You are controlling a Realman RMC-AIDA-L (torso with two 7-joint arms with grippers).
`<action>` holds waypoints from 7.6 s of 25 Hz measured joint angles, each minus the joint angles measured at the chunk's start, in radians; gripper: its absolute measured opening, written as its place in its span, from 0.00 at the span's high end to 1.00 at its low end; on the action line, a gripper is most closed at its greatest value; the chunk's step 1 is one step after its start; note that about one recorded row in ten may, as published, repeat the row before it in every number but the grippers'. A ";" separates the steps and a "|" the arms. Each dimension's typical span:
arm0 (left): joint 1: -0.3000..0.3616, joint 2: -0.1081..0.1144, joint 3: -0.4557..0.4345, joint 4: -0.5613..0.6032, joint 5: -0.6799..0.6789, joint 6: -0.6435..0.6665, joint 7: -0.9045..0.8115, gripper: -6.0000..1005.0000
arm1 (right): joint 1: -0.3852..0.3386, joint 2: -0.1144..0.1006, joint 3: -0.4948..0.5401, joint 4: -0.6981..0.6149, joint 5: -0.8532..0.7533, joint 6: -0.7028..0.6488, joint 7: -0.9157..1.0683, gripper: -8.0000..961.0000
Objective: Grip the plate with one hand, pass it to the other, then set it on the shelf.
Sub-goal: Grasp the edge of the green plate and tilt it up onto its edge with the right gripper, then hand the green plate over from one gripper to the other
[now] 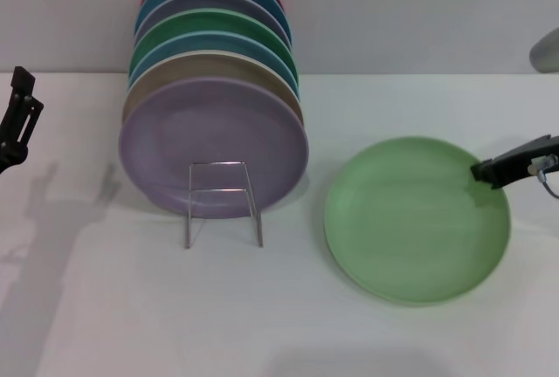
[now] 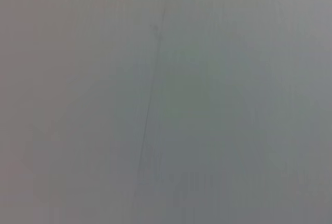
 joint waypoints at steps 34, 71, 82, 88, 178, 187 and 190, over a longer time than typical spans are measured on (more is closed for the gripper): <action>-0.005 0.001 -0.005 0.001 0.000 -0.012 -0.007 0.13 | -0.311 0.005 -0.365 0.450 -0.134 -0.470 0.026 0.97; -0.007 0.001 -0.005 -0.003 0.000 -0.017 -0.008 0.13 | -0.412 0.000 -0.692 -0.243 -0.161 -1.890 0.459 0.97; -0.008 0.000 0.001 -0.009 0.005 -0.015 -0.008 0.13 | -0.335 -0.008 -0.681 -0.461 -0.245 -2.058 0.766 0.97; -0.004 -0.002 0.005 -0.016 0.008 -0.005 -0.008 0.13 | -0.282 -0.008 -0.685 -0.578 -0.253 -2.131 0.839 0.97; 0.053 -0.005 0.566 -0.148 0.013 -0.030 0.216 0.13 | -0.546 0.016 -1.864 -0.562 0.688 -2.970 0.050 0.97; 0.034 -0.004 0.562 -0.155 0.027 -0.089 0.216 0.13 | -0.488 0.017 -1.912 -0.557 0.734 -2.953 0.042 0.97; 0.032 -0.003 0.555 -0.157 0.027 -0.098 0.216 0.13 | -0.466 0.017 -1.922 -0.556 0.734 -2.930 0.055 0.97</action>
